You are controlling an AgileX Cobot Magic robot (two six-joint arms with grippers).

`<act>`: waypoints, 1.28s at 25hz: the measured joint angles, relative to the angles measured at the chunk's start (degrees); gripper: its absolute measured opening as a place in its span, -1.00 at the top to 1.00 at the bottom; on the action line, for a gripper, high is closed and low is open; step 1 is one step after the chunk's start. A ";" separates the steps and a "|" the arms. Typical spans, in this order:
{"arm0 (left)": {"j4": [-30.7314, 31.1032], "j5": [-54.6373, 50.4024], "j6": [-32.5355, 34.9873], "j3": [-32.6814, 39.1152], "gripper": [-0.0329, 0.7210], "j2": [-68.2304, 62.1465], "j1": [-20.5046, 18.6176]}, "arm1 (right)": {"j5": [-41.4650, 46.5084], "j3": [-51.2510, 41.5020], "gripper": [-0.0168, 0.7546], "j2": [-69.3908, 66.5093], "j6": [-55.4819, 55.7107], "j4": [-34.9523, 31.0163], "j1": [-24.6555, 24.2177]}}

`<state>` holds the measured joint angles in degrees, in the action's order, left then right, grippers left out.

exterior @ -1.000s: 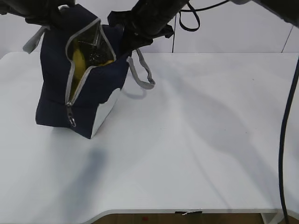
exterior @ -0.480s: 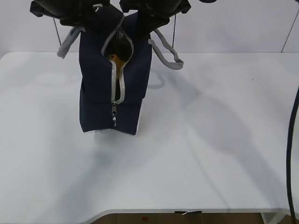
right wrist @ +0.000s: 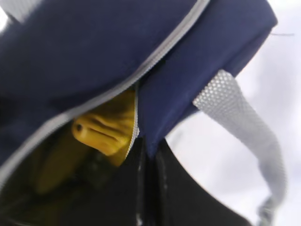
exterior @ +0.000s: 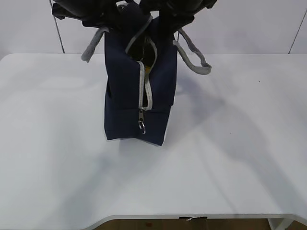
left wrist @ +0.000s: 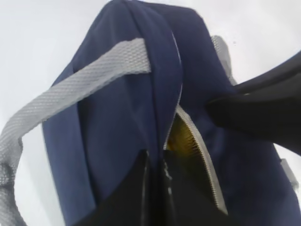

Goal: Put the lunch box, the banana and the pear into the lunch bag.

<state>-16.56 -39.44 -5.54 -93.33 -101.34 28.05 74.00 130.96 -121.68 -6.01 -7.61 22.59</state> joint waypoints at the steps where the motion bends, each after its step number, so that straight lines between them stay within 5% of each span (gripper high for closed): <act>1: -0.08 0.00 0.00 0.00 0.93 0.00 0.47 | 0.00 -1.47 0.93 0.69 -0.43 0.75 0.00; 18: -7.40 8.78 0.00 0.07 0.93 -3.52 5.39 | -0.35 -9.97 0.93 6.96 -4.21 1.50 -8.83; 32: -14.94 12.00 1.59 0.12 0.93 -6.37 5.47 | -0.77 -10.89 0.93 6.96 -6.67 -0.89 -9.87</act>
<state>-31.51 -27.44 -3.95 -93.21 -107.71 33.52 73.23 120.07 -114.72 -12.68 -8.50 12.73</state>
